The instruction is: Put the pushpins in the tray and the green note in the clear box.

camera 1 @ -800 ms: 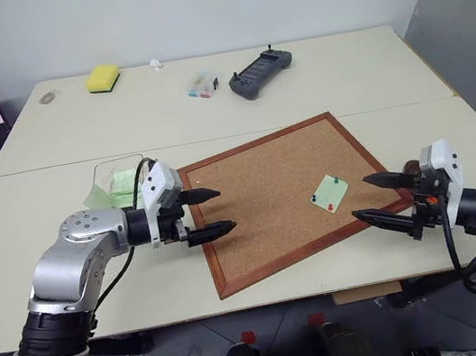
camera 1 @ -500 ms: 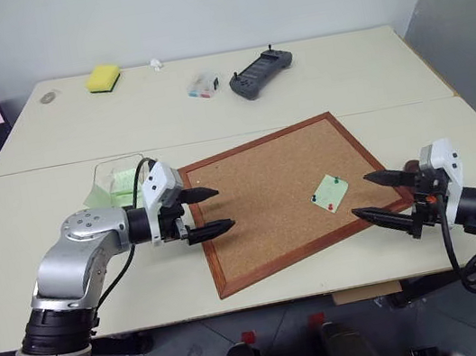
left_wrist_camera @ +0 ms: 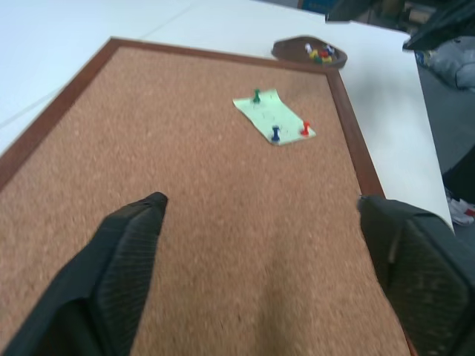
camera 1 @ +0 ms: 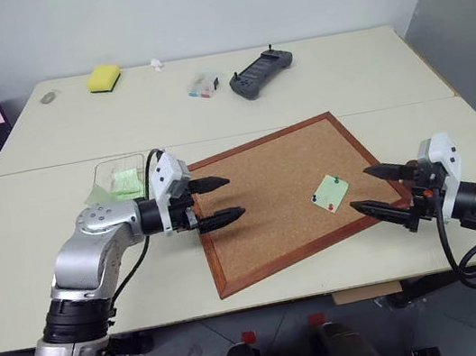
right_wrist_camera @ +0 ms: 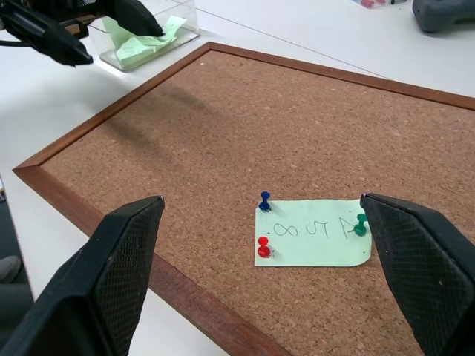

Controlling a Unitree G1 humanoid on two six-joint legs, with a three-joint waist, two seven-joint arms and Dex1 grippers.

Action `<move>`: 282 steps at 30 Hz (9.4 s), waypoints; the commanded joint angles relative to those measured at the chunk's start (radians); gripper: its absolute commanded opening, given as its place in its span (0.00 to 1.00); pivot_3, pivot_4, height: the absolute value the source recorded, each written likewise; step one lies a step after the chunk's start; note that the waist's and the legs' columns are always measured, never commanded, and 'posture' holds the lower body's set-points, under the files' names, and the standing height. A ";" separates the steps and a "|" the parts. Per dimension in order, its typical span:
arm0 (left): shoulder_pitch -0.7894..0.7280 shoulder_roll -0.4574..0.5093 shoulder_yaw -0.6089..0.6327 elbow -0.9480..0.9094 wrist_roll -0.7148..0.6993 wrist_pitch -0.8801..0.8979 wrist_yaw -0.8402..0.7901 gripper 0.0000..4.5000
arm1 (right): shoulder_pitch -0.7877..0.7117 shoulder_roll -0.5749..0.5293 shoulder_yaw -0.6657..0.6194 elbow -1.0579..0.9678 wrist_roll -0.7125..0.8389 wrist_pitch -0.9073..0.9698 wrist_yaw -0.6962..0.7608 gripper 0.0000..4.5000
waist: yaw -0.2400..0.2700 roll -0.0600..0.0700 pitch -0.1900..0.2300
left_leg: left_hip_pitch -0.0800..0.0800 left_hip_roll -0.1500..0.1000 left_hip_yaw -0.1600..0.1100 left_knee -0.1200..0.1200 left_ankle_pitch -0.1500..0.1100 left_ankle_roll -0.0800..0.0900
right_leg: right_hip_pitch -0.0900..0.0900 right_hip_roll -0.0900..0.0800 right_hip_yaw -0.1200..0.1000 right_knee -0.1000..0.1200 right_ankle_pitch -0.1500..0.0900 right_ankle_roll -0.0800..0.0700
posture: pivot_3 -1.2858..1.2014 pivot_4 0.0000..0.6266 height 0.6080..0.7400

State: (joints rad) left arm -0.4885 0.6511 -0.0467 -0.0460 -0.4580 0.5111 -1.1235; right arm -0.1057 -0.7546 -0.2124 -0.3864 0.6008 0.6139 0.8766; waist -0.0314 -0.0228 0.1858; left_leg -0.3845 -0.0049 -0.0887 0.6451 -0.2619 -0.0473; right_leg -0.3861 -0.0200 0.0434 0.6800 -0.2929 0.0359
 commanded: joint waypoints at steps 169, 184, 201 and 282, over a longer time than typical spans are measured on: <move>-0.121 -0.252 -0.298 0.364 0.372 -0.205 -0.002 0.00 | -0.029 -0.015 -0.010 0.202 -0.137 -0.237 0.027 1.00 | 0.001 0.009 -0.006 | 0.005 -0.003 -0.001 0.001 0.002 0.004 | 0.008 -0.001 0.000 -0.001 0.001 0.003 | 0.52 0.24 1.00; -0.120 -0.241 -0.296 0.353 0.372 -0.193 -0.005 0.00 | -0.134 0.091 0.258 0.298 -0.203 -0.314 0.147 1.00 | 0.002 0.008 -0.005 | 0.005 -0.003 -0.003 0.001 0.002 0.004 | 0.007 -0.001 -0.001 -0.001 0.001 0.003 | 0.52 0.24 1.00; -0.112 -0.239 -0.292 0.326 0.365 -0.172 -0.003 0.00 | -0.176 0.138 0.280 0.466 -0.306 -0.402 0.145 0.47 | 0.002 0.008 -0.005 | 0.005 -0.003 -0.004 0.001 0.002 0.003 | 0.007 -0.002 -0.002 -0.001 0.001 0.003 | 0.52 0.24 1.00; -0.105 -0.253 -0.295 0.314 0.361 -0.158 -0.003 0.00 | -0.078 0.136 -0.226 0.421 -0.224 -0.031 -0.479 0.99 | 0.004 0.010 -0.006 | 0.004 -0.003 -0.001 0.000 0.002 0.004 | 0.007 -0.002 0.000 -0.001 0.001 0.002 | 0.52 0.24 1.00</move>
State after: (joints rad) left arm -0.6020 0.4023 -0.3137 0.2670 -0.1095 0.3421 -1.1167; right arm -0.1777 -0.5966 -0.4416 0.0458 0.3934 0.6137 0.3935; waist -0.0279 -0.0130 0.1799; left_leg -0.3804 -0.0082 -0.0900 0.6453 -0.2598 -0.0437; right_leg -0.3795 -0.0219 0.0437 0.6793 -0.2918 0.0384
